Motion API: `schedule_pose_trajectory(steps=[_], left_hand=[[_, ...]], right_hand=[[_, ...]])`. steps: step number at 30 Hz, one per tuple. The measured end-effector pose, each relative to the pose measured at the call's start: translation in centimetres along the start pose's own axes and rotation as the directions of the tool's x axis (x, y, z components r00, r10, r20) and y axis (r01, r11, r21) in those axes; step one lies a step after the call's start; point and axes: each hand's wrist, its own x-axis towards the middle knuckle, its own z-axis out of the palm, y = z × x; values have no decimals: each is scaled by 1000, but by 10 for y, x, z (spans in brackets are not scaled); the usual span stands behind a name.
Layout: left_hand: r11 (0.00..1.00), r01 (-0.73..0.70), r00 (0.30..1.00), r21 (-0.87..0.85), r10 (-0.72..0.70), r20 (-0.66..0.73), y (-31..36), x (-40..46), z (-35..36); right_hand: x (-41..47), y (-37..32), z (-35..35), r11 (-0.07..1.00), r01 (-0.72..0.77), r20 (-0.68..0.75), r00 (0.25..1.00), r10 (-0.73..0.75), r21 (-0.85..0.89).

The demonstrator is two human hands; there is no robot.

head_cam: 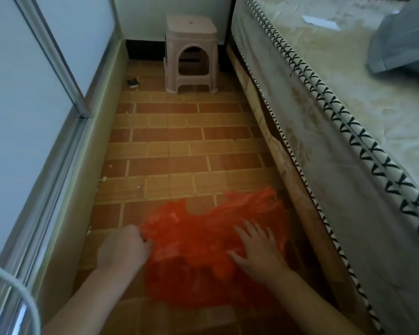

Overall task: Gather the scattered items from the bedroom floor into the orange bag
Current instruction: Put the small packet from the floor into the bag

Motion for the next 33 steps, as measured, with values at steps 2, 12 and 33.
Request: schedule_pose_trajectory(steps=[2,12,33], left_hand=[[999,25,998,42,-27,52,-7,-7,8],[971,-17,999,240,28,-39,2,-12,-10],[823,-476,879,309,459,131,45,20,91]], right_hand=[[-7,1,12,1000,6,6,1000,-5,-5],[-22,-27,24,948,318,-392,869,-302,-26],[-54,-42,-22,873,471,-654,622,-430,-126]])
